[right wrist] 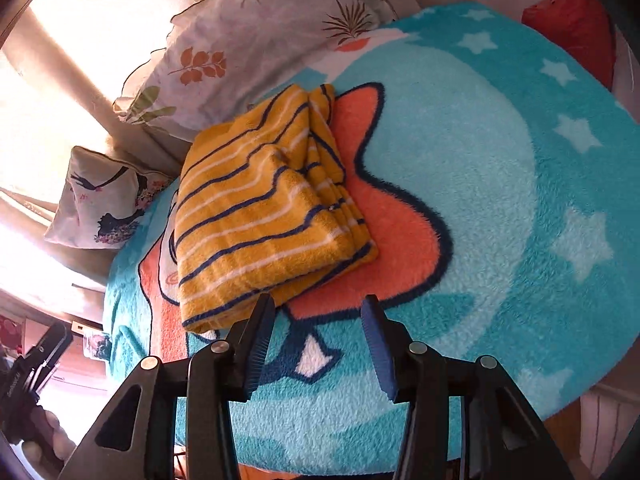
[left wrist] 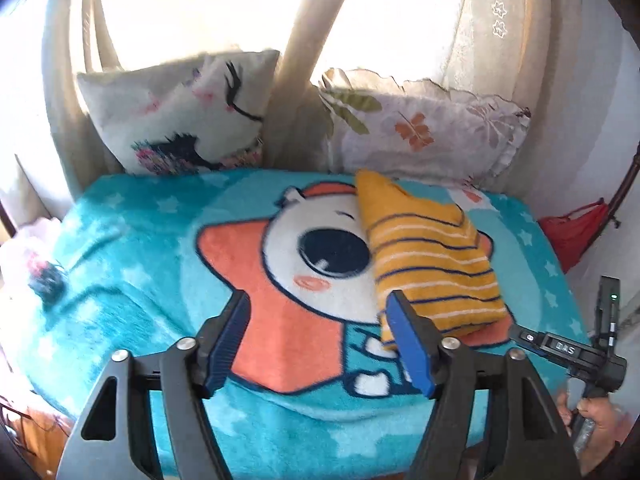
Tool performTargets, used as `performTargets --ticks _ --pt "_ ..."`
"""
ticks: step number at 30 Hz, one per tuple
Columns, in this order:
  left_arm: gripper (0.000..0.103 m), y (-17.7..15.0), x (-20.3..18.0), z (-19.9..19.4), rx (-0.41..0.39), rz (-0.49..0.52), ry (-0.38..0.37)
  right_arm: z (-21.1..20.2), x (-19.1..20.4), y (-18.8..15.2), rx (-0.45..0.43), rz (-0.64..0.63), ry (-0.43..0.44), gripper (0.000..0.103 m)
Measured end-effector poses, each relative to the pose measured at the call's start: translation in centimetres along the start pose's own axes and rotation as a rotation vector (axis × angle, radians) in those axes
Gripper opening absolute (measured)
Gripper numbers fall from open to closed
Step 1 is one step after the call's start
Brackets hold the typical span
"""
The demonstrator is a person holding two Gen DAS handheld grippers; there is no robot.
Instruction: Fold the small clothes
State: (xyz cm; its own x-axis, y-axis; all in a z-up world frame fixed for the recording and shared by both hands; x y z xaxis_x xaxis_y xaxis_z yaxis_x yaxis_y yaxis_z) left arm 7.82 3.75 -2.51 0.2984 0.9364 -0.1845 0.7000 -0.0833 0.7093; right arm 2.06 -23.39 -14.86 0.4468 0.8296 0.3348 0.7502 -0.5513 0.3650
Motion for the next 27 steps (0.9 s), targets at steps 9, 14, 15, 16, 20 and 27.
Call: performTargets --ticks 9,14,15,16,20,27 --pt "0.103 2.6 1.7 -2.9 -0.136 0.127 0.122 -0.9 5.3 -3.1 -0.02 -0.102 -0.037 0.051" --pt "0.103 -1.6 1.7 1.0 0.052 0.096 0.062 -1.5 6.7 -4.5 -0.036 -0.178 -0.101 0.053" --pt "0.103 -2.4 1.5 1.5 0.081 0.098 0.055 -1.5 6.8 -4.7 -0.037 -0.189 -0.114 0.053" --pt "0.103 -3.0 1.3 2.0 0.105 0.1 0.042 -1.5 6.9 -4.9 -0.037 -0.195 -0.122 0.053" --pt "0.103 -5.0 0.2 2.9 0.18 0.106 -0.01 -1.1 6.6 -5.5 -0.021 -0.174 -0.146 0.054" --pt "0.103 -5.8 -0.5 3.5 0.22 0.127 -0.043 -0.5 6.2 -5.8 -0.008 -0.144 -0.166 0.055"
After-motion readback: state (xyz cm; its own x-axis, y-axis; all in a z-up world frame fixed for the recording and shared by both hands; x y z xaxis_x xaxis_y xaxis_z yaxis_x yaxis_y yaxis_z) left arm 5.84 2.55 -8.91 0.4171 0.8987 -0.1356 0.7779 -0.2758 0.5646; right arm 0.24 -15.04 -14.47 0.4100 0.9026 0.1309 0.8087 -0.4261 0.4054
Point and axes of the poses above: each gripper's, at about its wrist camera, not at the fingertips, and z roughly the way its jaws point, x to its left, y to its top, the point moved 10 cm from there along z, roughly the way its jaws point, and after that the axes turned 10 degrees about -y, right-handed, at the moved point
